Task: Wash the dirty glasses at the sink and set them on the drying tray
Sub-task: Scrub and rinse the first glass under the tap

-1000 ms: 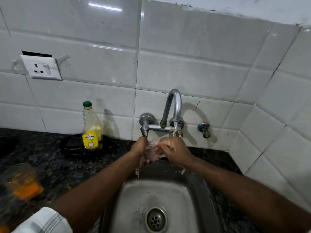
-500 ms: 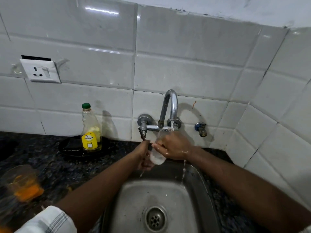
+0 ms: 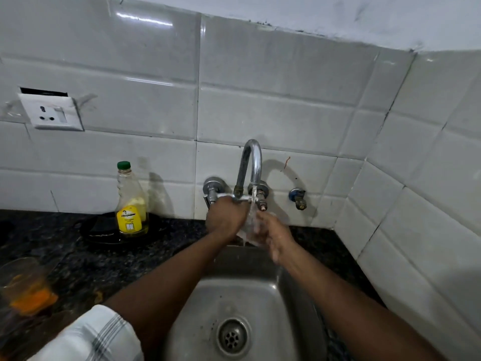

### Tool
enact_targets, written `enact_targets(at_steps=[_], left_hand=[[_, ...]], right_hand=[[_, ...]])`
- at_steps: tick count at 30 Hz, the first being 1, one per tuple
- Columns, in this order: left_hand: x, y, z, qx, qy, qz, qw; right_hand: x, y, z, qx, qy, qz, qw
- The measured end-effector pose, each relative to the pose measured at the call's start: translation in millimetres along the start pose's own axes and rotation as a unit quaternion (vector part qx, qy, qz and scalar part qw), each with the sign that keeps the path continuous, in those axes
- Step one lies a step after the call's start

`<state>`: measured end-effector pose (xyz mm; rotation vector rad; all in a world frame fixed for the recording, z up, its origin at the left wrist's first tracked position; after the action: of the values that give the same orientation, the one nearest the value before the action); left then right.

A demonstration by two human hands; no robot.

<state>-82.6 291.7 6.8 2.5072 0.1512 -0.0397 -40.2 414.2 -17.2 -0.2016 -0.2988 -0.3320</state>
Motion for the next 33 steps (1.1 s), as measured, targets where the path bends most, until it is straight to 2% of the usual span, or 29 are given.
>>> enact_targets(at_steps=[2, 4, 6, 8, 10, 15, 17, 18, 19, 20, 22, 23, 24, 25, 27, 30, 33], left_hand=[[9, 4, -24, -0.143, -0.115, -0.023, 0.983], [15, 1, -39, -0.229, -0.165, -0.034, 0.959], [22, -4, -48, -0.300, -0.223, -0.041, 0.927], [24, -5, -49, -0.333, -0.248, -0.044, 0.909], [22, -1, -43, -0.302, -0.240, -0.044, 0.921], [10, 16, -2, -0.114, -0.163, -0.025, 0.980], [3, 17, 18, 0.031, -0.074, 0.018, 0.997], [0, 15, 27, 0.122, -0.001, 0.064, 0.990], [-1, 13, 35, 0.208, 0.081, 0.110, 0.969], [0, 12, 44, 0.265, 0.155, 0.145, 0.941], [3, 13, 56, 0.261, 0.217, 0.184, 0.922], [2, 12, 63, 0.247, 0.227, 0.190, 0.923], [5, 13, 66, 0.233, 0.232, 0.195, 0.924], [4, 12, 71, 0.230, 0.238, 0.207, 0.920], [5, 10, 71, 0.232, 0.238, 0.223, 0.916], [9, 7, 71, 0.208, 0.246, 0.226, 0.919], [12, -4, 76, 0.222, 0.273, 0.243, 0.904]], right_hand=[[-1, -3, -19, -0.087, -0.113, -0.003, 0.990], [-2, -5, -31, -0.123, -0.141, 0.003, 0.982], [4, -11, -36, -0.096, -0.155, 0.019, 0.983], [8, -15, -37, -0.062, -0.162, 0.022, 0.985], [7, -17, -36, -0.082, -0.153, 0.011, 0.985], [5, -19, -21, -0.147, -0.067, -0.044, 0.986], [7, -20, -9, -0.087, -0.003, -0.047, 0.995], [8, -20, -1, -0.014, 0.053, -0.036, 0.998], [9, -20, 7, 0.100, 0.132, -0.016, 0.986], [11, -20, 17, 0.225, 0.230, 0.021, 0.947], [13, -25, 32, 0.429, 0.378, 0.133, 0.809], [11, -27, 36, 0.497, 0.408, 0.170, 0.747], [13, -27, 40, 0.547, 0.420, 0.183, 0.700], [12, -26, 44, 0.577, 0.434, 0.177, 0.669], [11, -22, 53, 0.590, 0.455, 0.156, 0.648], [11, -17, 57, 0.601, 0.443, 0.160, 0.646], [13, -19, 58, 0.596, 0.442, 0.150, 0.653]])
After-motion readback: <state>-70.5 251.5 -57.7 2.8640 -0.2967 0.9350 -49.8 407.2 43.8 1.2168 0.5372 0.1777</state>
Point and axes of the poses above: each hand's wrist, its own x-axis away from the middle knuckle, its own y-axis out of the back of the hand, z = x × y, the point moved 2 cm from there along -x, towards the middle knuckle, and after that the axes turned 2 degrees about -x, right-handed, at the moved point
